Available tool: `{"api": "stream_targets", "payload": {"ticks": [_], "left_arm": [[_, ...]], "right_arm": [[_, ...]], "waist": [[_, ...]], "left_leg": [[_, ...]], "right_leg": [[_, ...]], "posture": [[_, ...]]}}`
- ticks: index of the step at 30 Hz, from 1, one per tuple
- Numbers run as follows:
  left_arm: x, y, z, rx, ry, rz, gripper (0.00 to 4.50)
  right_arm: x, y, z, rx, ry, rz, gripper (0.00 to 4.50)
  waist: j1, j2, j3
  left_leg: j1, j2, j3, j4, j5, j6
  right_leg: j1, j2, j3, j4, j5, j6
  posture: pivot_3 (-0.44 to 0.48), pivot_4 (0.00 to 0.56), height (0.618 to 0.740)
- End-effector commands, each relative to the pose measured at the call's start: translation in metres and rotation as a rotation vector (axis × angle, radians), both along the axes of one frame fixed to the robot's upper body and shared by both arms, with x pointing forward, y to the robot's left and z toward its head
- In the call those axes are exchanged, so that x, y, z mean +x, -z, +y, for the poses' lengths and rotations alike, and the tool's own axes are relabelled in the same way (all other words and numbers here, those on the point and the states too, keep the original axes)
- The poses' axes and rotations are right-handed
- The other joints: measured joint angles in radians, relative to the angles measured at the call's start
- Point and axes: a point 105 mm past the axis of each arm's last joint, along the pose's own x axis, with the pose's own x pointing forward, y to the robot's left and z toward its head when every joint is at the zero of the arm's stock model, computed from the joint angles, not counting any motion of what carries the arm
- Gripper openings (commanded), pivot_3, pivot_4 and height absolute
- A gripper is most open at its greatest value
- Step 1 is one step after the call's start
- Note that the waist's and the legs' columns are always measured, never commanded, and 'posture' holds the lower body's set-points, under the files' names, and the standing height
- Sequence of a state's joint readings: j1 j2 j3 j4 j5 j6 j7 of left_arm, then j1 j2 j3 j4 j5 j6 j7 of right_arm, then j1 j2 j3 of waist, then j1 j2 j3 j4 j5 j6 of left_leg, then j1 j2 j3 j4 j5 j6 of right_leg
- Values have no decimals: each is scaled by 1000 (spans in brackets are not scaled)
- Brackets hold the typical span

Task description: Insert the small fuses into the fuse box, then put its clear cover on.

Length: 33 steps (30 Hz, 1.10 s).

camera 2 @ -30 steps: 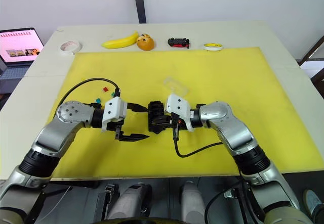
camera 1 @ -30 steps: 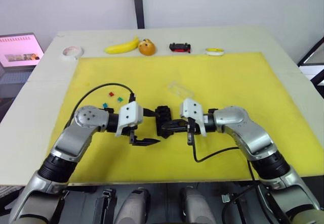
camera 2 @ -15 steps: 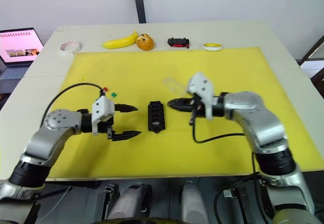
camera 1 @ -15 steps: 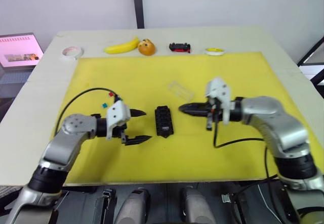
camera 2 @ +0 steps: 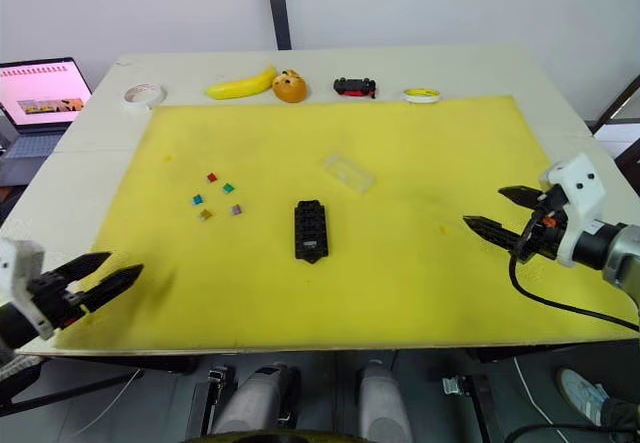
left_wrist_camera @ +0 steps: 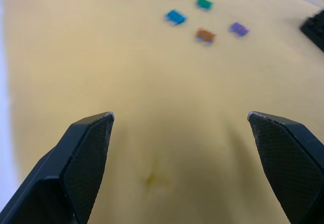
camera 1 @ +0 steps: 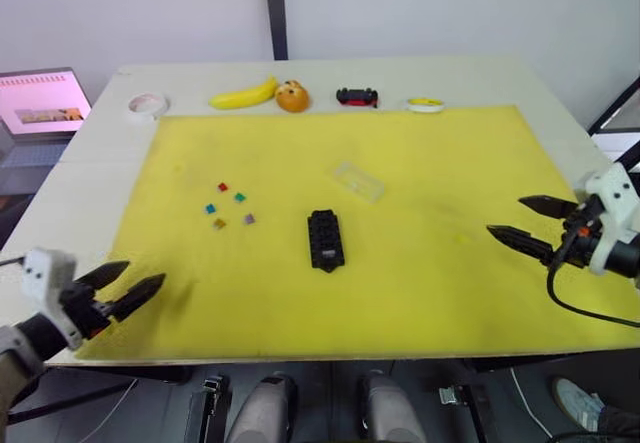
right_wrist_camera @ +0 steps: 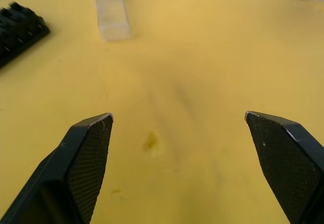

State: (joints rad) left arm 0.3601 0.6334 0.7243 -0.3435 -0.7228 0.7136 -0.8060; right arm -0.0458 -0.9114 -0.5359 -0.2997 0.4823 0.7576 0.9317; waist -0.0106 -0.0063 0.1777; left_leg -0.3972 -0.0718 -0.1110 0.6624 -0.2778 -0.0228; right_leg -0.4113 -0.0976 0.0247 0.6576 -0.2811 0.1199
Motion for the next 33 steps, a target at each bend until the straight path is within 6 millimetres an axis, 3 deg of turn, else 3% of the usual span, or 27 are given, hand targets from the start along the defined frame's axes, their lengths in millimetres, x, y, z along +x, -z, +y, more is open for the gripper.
{"api": "stream_targets", "payload": {"ticks": [1,7,11,20,26,33], "left_arm": [[-5,-9,2,-18,-9,-20,4500],[9,-15,-11,-100,37,17,4500],[21,-23,-32,-256,94,56,4500],[64,-28,-55,-637,82,201,4500],[79,-18,-55,-820,-51,246,4500],[90,-15,-60,-954,-92,296,4500]], "right_arm": [[1,-14,1,-19,5,-62,4481],[9,-21,30,-2,-100,-87,4481],[7,-26,69,23,-241,-98,4481],[-12,-32,168,100,-600,-120,4481],[-6,-35,196,102,-695,-155,4481],[0,-35,218,92,-756,-187,4481]], "waist": [[1,0,0],[1,0,0],[0,0,0],[0,0,0],[0,-1,0],[1,-2,-1]], "left_leg": [[2,0,0,0,0,0],[5,0,-1,-1,0,0],[5,0,-1,-1,-1,0],[5,0,-2,-1,0,0],[5,-1,-2,-1,-1,-1],[5,-1,-2,-1,0,-2]], "right_leg": [[3,0,0,-1,0,0],[7,-1,-1,-4,0,0],[7,-1,-1,-4,0,0],[5,0,-1,-3,0,0],[4,-1,0,-3,0,0],[4,-1,0,-3,0,0]], "posture": [[0,150,740],[0,150,740],[0,150,740],[0,150,740],[0,150,740],[0,150,740]]}}
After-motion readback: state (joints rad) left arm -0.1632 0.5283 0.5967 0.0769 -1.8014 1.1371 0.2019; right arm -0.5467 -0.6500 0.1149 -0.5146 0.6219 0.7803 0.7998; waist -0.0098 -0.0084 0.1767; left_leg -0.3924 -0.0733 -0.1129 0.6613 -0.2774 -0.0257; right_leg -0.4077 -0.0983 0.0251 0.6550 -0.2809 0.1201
